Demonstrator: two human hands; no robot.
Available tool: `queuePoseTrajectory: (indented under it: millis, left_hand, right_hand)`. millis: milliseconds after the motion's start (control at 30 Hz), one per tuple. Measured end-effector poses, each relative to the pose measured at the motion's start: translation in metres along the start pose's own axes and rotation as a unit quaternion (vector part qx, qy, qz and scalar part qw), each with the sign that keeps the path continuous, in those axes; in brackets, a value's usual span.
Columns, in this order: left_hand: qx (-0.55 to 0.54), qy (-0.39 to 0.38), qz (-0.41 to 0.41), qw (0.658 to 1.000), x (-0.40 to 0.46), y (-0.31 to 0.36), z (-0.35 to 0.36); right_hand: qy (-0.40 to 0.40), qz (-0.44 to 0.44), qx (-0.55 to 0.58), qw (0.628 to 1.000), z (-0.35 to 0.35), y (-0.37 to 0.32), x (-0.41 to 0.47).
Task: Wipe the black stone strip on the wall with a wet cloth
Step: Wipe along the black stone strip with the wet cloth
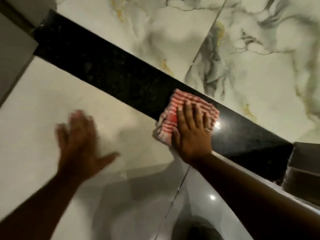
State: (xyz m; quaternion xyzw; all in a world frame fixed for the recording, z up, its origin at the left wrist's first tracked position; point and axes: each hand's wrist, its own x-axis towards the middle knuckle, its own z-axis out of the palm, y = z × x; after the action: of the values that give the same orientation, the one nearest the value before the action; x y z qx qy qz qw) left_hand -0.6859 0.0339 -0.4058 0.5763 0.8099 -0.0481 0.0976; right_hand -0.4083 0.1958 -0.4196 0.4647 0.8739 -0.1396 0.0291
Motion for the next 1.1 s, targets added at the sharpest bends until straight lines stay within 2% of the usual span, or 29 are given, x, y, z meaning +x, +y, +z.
queuePoseTrajectory:
  millis: [67, 133, 200, 267, 333, 500, 600, 633, 667, 733, 800, 900, 1000, 1100]
  left_hand:
    - [-0.004, -0.001, 0.077, 0.997, -0.004, 0.054, 0.008]
    - [-0.012, -0.018, 0.093, 0.995, -0.007, 0.104, 0.012]
    - [-0.016, -0.023, 0.07, 0.997, -0.005, 0.128, 0.013]
    - [-0.013, -0.028, 0.043, 0.999, -0.003, 0.137, 0.012]
    - [-0.012, -0.035, 0.039, 0.999, -0.003, 0.137, 0.012]
    - [-0.024, -0.037, 0.041, 0.998, -0.004, 0.14, 0.014]
    - [-0.029, -0.069, 0.032, 0.997, -0.004, 0.138, 0.008]
    - [-0.024, -0.081, 0.035, 0.996, -0.003, 0.137, 0.004]
    - [-0.015, -0.09, 0.042, 0.995, -0.002, 0.137, 0.0]
    - [0.002, -0.099, 0.058, 0.993, 0.0, 0.137, -0.005]
    - [0.01, -0.101, 0.063, 0.993, 0.001, 0.139, -0.008]
    - [0.024, -0.098, 0.056, 0.993, 0.002, 0.144, -0.008]
    - [0.02, -0.103, 0.054, 0.993, 0.002, 0.146, -0.009]
    - [0.021, -0.113, 0.071, 0.991, 0.003, 0.142, -0.009]
  right_hand:
    - [0.018, -0.055, -0.005, 0.998, -0.006, 0.012, 0.014]
    - [0.03, -0.074, -0.013, 0.997, -0.012, 0.038, 0.021]
    - [0.044, 0.002, -0.001, 0.999, -0.013, 0.06, 0.021]
    - [0.062, 0.132, 0.03, 0.989, -0.015, 0.084, 0.0]
    - [0.086, 0.186, 0.041, 0.978, -0.015, 0.096, -0.038]
    - [0.069, 0.111, 0.008, 0.991, -0.004, 0.066, -0.064]
    - [0.061, -0.001, -0.003, 0.998, -0.01, 0.095, -0.046]
    - [0.078, -0.006, -0.01, 0.997, -0.011, 0.111, -0.045]
    - [0.103, 0.022, -0.014, 0.994, -0.012, 0.127, -0.047]
    - [0.133, 0.148, -0.016, 0.98, -0.017, 0.15, -0.061]
    - [0.092, 0.249, -0.007, 0.964, -0.022, 0.151, -0.083]
    - [0.012, 0.223, 0.029, 0.974, -0.02, 0.118, -0.106]
    - [0.013, 0.178, 0.024, 0.984, -0.013, 0.091, -0.105]
    - [0.021, 0.165, 0.011, 0.986, -0.013, 0.114, -0.101]
